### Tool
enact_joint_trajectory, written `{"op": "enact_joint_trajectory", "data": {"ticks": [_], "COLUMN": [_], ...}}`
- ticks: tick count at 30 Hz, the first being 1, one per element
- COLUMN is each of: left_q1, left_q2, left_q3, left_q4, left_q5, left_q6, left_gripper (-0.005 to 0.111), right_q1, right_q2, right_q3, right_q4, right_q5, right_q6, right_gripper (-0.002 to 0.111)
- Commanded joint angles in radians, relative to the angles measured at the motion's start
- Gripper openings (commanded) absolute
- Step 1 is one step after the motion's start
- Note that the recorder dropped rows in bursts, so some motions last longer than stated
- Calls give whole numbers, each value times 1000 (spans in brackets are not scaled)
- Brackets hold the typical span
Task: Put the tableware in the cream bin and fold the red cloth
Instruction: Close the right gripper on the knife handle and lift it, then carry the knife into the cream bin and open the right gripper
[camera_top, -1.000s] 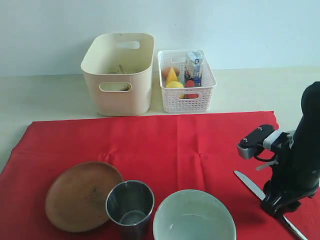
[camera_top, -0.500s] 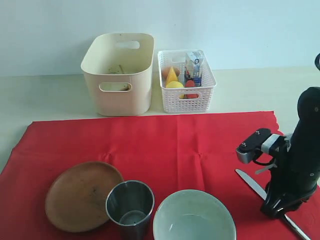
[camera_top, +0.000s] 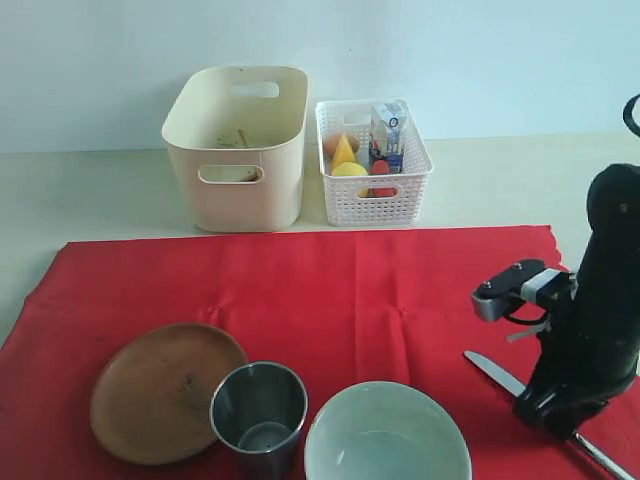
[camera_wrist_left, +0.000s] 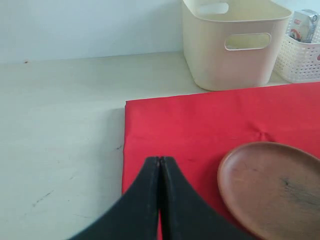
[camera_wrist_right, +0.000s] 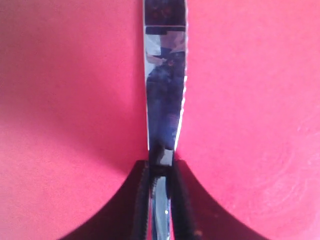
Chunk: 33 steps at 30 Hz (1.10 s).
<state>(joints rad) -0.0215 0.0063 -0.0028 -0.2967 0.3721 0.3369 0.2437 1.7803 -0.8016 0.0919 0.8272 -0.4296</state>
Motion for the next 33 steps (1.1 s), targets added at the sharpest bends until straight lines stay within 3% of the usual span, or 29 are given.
{"op": "enact_joint_trajectory", "data": {"ticks": [1, 7, 18, 24, 33], "left_q1": [3, 3, 3, 3, 3], "left_q2": [-6, -6, -6, -6, -6], "left_q3": [3, 3, 3, 3, 3], "left_q4": [-2, -2, -2, -2, -2], "left_q5": [-4, -4, -4, -4, -4], "left_q6": [-2, -2, -2, -2, -2], "left_gripper": [0, 0, 0, 0, 0], "right_q1": [1, 1, 1, 1, 1], "right_q2": [-11, -121, -290, -225, 106], "right_q3": [-74, -76, -179, -371, -739], "right_q4": [7, 28, 414, 782, 1480], "right_q5": [51, -49, -60, -92, -84], "right_q6": [96, 121, -132, -382, -1011], "right_gripper": [0, 0, 0, 0, 0]}}
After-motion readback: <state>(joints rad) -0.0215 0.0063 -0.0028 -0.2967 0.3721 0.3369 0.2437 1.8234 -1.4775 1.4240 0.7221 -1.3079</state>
